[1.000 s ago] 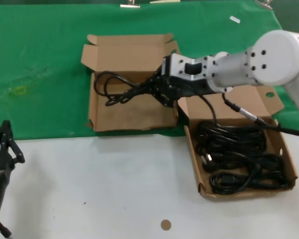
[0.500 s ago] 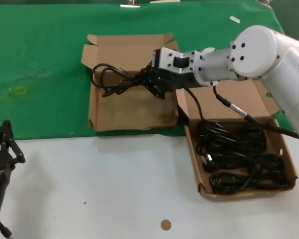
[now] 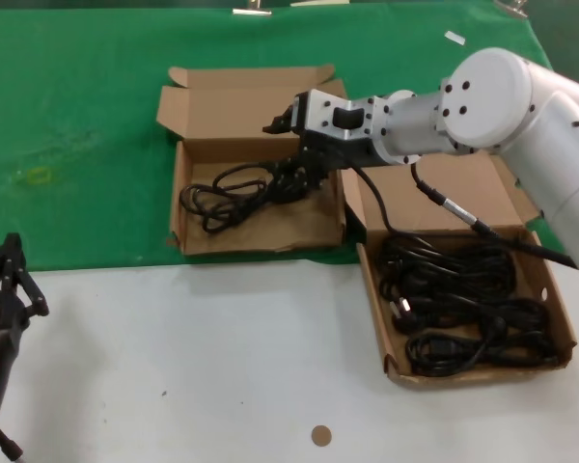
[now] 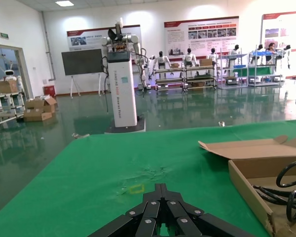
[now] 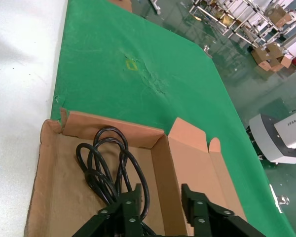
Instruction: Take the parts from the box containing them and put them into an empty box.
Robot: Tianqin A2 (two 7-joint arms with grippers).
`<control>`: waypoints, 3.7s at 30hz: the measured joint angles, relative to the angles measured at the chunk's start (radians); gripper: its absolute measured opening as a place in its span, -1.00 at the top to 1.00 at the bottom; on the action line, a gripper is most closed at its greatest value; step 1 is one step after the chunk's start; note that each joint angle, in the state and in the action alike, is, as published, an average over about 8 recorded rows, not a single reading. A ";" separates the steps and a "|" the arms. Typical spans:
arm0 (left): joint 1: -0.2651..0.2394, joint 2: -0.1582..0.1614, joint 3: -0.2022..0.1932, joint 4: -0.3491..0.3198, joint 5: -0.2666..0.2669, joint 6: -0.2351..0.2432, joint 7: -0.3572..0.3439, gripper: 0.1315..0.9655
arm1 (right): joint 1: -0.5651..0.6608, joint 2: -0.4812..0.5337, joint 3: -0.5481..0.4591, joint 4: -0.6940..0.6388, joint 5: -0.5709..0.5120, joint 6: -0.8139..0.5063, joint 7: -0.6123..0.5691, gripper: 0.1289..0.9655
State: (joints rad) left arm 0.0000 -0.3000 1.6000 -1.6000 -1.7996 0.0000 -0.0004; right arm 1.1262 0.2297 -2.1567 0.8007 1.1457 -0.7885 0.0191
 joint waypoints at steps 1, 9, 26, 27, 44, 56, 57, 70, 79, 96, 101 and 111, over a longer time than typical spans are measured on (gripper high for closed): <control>0.000 0.000 0.000 0.000 0.000 0.000 0.000 0.97 | 0.000 0.000 0.000 0.000 0.000 0.001 -0.001 0.65; 0.000 0.000 0.000 0.000 0.000 0.000 0.000 0.95 | -0.013 0.000 0.007 0.009 0.009 0.011 -0.002 0.33; 0.000 0.000 0.000 0.000 0.000 0.000 0.000 0.62 | -0.228 0.014 0.113 0.161 0.134 0.161 -0.005 -0.41; 0.000 0.000 0.000 0.000 0.000 0.000 0.000 0.58 | -0.243 0.015 0.120 0.172 0.142 0.171 -0.006 -0.45; 0.000 0.000 0.000 0.000 0.000 0.000 0.001 -0.31 | -0.500 0.031 0.247 0.354 0.291 0.351 -0.010 -0.97; 0.000 0.000 0.000 0.000 0.000 0.000 0.000 -0.71 | -0.679 0.042 0.336 0.482 0.395 0.476 -0.012 -1.00; 0.000 0.000 0.000 0.000 0.000 0.000 0.000 -0.75 | -0.694 0.043 0.343 0.493 0.404 0.487 -0.013 -1.00; 0.000 0.000 0.000 0.000 0.000 0.000 0.000 -0.98 | -0.891 0.056 0.440 0.632 0.518 0.624 -0.016 -1.00; 0.000 0.000 0.000 0.000 0.000 0.000 0.000 -1.00 | -1.026 0.064 0.507 0.728 0.596 0.718 -0.018 -1.00; 0.000 0.000 0.000 0.000 0.000 0.000 0.000 -1.00 | -1.088 0.068 0.538 0.772 0.632 0.762 -0.019 -1.00; 0.000 0.000 0.000 0.000 0.000 0.000 0.000 -1.00 | -1.088 0.068 0.538 0.772 0.632 0.762 -0.019 -1.00; 0.000 0.000 0.000 0.000 0.000 0.000 0.000 -1.00 | -1.088 0.068 0.538 0.772 0.632 0.762 -0.019 -1.00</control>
State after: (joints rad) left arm 0.0000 -0.3000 1.6000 -1.6000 -1.8000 0.0000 -0.0001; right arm 0.0378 0.2976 -1.6187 1.5731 1.7781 -0.0264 0.0005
